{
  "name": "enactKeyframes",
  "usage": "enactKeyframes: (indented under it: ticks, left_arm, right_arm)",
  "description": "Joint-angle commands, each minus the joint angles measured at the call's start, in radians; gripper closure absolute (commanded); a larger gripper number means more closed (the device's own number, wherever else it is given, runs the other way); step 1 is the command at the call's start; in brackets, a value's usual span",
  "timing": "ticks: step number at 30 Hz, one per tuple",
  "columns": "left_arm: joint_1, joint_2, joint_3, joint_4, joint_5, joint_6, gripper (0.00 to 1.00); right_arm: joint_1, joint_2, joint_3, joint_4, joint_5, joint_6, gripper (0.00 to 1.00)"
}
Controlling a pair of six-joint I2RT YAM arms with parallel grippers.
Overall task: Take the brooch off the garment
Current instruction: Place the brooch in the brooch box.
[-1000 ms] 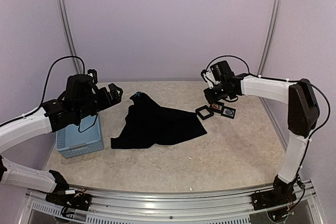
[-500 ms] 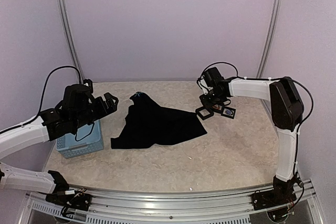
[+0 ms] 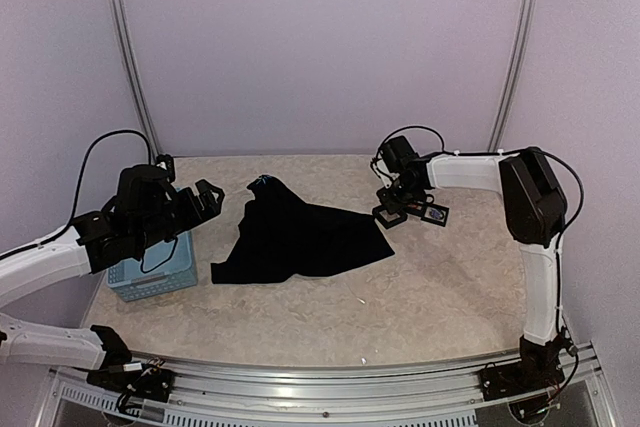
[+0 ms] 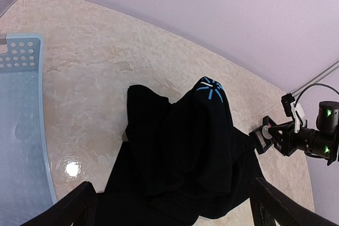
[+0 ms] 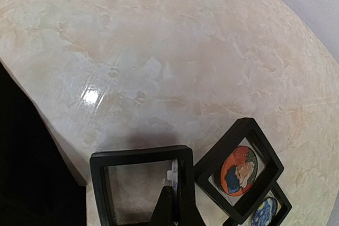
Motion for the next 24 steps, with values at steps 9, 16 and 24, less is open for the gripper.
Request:
enactKeyframes:
  ticks: [9, 16, 24]
  left_arm:
    - [0.020, 0.034, -0.005, 0.040, 0.024, 0.043, 0.01]
    - [0.098, 0.073, 0.001, 0.069, 0.107, 0.122, 0.01]
    - [0.279, 0.117, -0.010, 0.145, 0.237, 0.225, 0.01]
  right_arm:
    - [0.018, -0.019, 0.004, -0.020, -0.074, 0.009, 0.68]
    - [0.022, -0.119, -0.058, 0.018, -0.153, 0.024, 0.47]
    - [-0.004, -0.229, -0.118, 0.043, -0.163, 0.096, 0.36]
